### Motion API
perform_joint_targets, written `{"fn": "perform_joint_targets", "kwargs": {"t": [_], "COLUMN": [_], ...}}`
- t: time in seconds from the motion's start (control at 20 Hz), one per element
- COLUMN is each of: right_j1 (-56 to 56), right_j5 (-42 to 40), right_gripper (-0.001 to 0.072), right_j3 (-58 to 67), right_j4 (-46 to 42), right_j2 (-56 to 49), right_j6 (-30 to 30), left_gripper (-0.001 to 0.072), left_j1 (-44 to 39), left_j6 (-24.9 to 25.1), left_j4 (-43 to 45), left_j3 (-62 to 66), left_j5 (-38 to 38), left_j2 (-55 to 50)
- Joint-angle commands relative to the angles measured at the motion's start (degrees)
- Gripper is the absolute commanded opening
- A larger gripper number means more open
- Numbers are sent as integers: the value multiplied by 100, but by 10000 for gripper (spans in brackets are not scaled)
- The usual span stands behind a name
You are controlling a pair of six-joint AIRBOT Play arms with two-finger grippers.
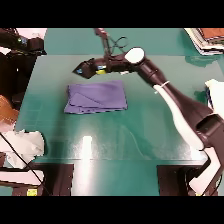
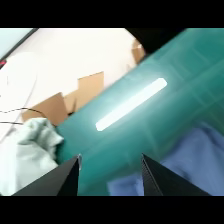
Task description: Fold the shirts.
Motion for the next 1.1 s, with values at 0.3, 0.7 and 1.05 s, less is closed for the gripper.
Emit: {"fn": "perform_joint_targets", "kwargs": {"t": [0.3, 0.7, 1.05], "right_j1": [-2297, -2256, -1285], "right_j5": [1604, 1902, 1777], "right_gripper": [638, 621, 377], "right_j3": [-2605, -2328, -730], "right_j4": [-2352, -697, -487], "right_j2": [1005, -433, -1443], "right_j6": [1947, 1967, 2100], "left_gripper": [21, 21, 22], "left_j1": [109, 109, 107], "left_j6": [2, 4, 44], "left_j4": [-662, -752, -774], "left_j3": [-70, -76, -76], "left_j5": [-116, -131, -197], "left_j2": [66, 61, 61]}}
